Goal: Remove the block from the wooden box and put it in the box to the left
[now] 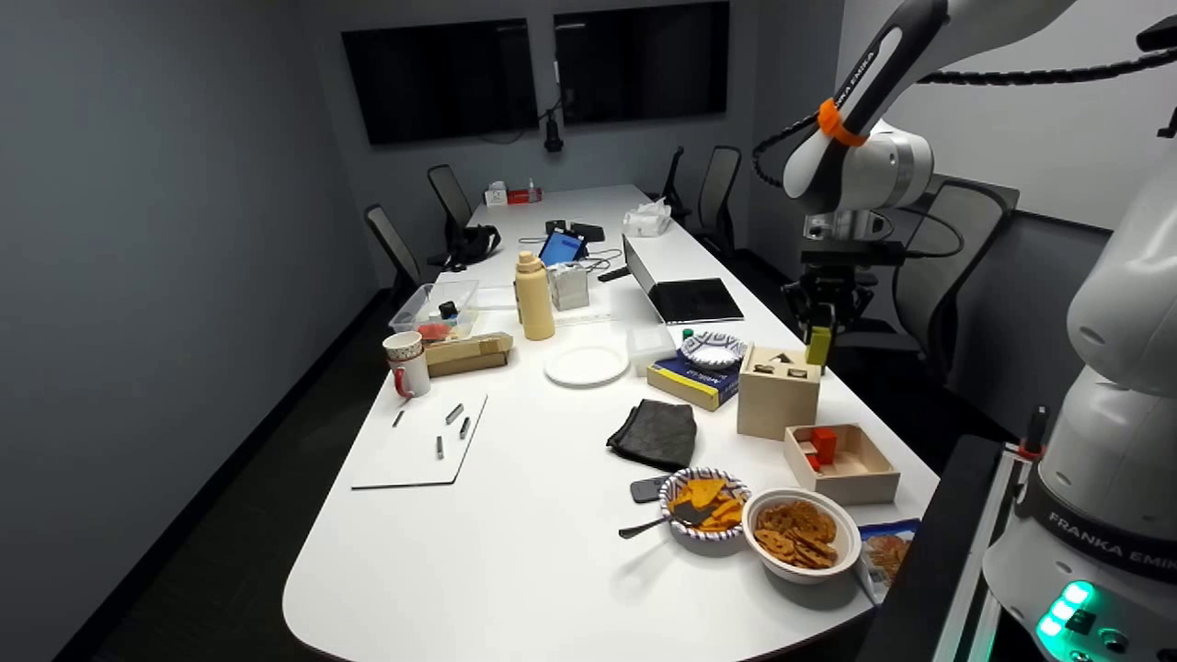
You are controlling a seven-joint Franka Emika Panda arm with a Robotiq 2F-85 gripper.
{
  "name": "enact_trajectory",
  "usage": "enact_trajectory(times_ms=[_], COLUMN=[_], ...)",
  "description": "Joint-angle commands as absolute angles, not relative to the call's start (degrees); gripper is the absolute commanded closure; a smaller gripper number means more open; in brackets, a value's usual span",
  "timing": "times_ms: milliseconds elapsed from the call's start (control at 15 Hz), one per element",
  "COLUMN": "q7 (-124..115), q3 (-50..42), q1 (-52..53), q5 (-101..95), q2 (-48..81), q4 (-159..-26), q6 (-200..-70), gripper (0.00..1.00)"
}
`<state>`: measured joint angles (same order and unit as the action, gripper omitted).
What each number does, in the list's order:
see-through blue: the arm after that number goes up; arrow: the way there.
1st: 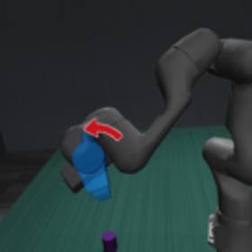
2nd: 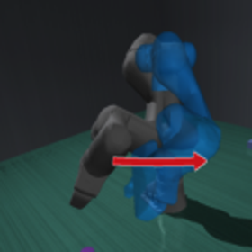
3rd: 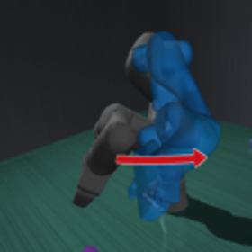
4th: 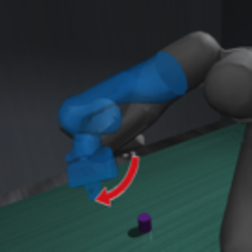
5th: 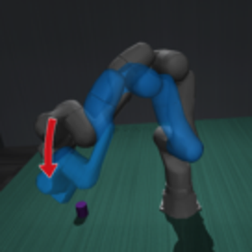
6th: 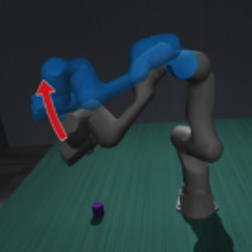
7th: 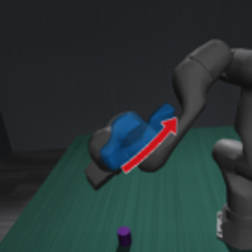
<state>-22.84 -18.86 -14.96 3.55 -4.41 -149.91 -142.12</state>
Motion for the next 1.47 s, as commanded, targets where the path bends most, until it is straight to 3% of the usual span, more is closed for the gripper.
enact_trajectory(times_ms=[0,1400], q7=[-21.53,-14.59], q3=[-18.05,-17.31], q1=[-15.92,-17.11], q5=[5.88,15.89], q2=[-0.16,14.94], q4=[-146.43,-135.23], q6=[-143.28,-142.71], gripper=[0.91,0.91])
